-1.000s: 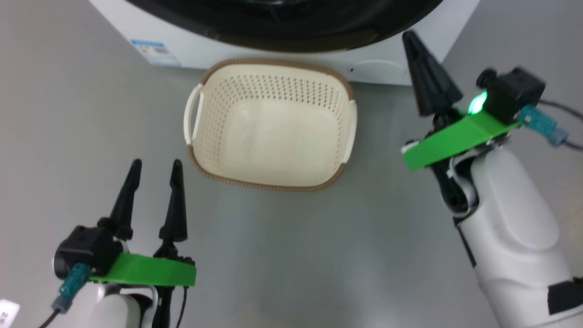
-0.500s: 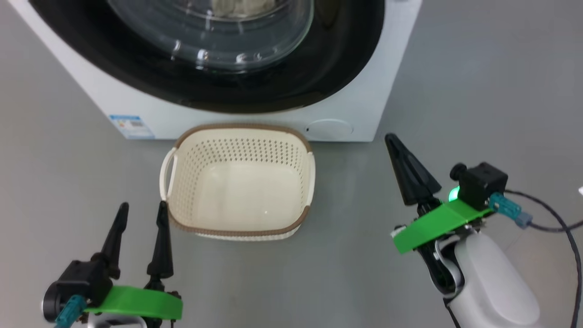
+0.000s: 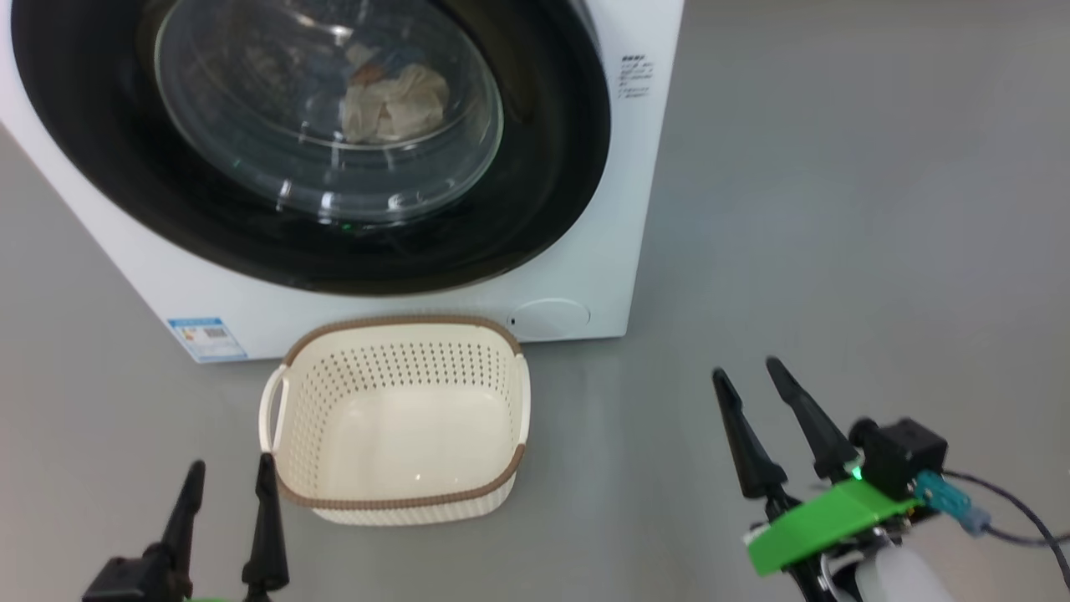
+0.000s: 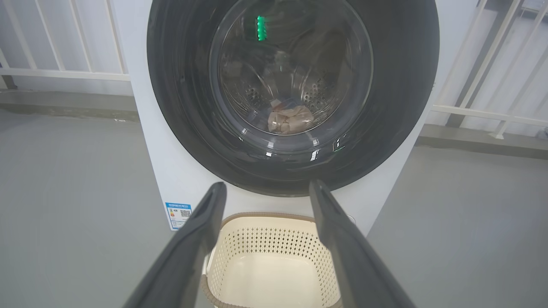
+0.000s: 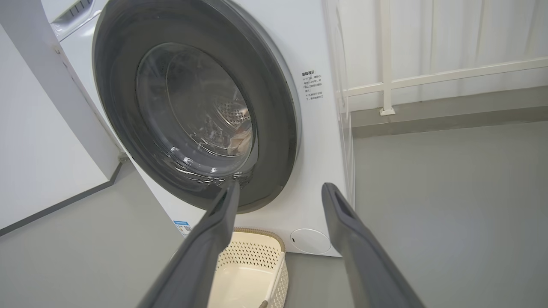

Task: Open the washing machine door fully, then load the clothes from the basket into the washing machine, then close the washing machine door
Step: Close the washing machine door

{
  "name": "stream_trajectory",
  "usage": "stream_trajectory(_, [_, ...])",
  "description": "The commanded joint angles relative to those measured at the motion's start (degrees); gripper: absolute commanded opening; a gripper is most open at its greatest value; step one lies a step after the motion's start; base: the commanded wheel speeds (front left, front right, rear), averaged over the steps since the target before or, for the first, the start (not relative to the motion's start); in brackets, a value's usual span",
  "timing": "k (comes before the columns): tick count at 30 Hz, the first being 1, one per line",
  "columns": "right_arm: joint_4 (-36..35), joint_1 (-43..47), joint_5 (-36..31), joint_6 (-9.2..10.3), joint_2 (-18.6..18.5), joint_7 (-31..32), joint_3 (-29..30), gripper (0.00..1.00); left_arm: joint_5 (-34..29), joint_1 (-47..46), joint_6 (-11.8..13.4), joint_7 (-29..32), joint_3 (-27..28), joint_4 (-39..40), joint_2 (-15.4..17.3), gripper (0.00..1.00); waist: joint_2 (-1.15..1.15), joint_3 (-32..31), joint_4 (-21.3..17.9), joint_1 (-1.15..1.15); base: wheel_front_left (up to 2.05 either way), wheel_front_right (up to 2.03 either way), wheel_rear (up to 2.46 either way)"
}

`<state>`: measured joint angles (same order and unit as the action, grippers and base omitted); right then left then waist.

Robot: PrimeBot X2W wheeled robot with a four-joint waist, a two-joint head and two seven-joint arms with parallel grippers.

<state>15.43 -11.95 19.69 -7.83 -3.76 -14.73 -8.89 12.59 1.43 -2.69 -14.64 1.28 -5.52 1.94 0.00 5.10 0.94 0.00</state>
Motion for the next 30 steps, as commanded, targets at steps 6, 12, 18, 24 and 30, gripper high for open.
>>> stream_trajectory(6, [-2.7,5.5,-3.0,0.34,0.5,-0.3,0.5,1.00,-0.2,3.7,0.7,-0.4,2.6,1.9,0.9,1.00,0.00,-5.2,-2.7,0.00,0.00,0.00,0.00])
stream_trajectory(12, [-3.9,7.9,-3.9,0.34,0.6,-0.3,2.9,1.00,-1.6,6.2,2.1,-0.4,3.4,2.9,0.9,1.00,0.00,-5.7,-2.4,0.00,0.00,0.00,0.00])
stream_trajectory(18, [-4.3,9.4,-4.5,0.34,0.7,-0.3,4.8,1.00,-1.9,7.2,3.4,-0.4,3.2,3.3,0.9,1.00,0.00,-6.0,-1.9,0.00,0.00,0.00,0.00])
stream_trajectory(24, [-4.8,9.8,-5.1,0.34,0.8,-0.3,5.5,1.00,-2.0,7.5,3.8,-0.4,2.9,3.3,0.9,1.00,0.00,-6.2,-1.7,0.00,0.00,0.00,0.00])
stream_trajectory(30, [-4.6,10.2,-4.7,0.34,0.9,-0.3,5.9,1.00,-1.9,7.6,3.9,-0.4,2.7,3.3,0.9,1.00,0.00,-6.3,-1.5,0.00,0.00,0.00,0.00])
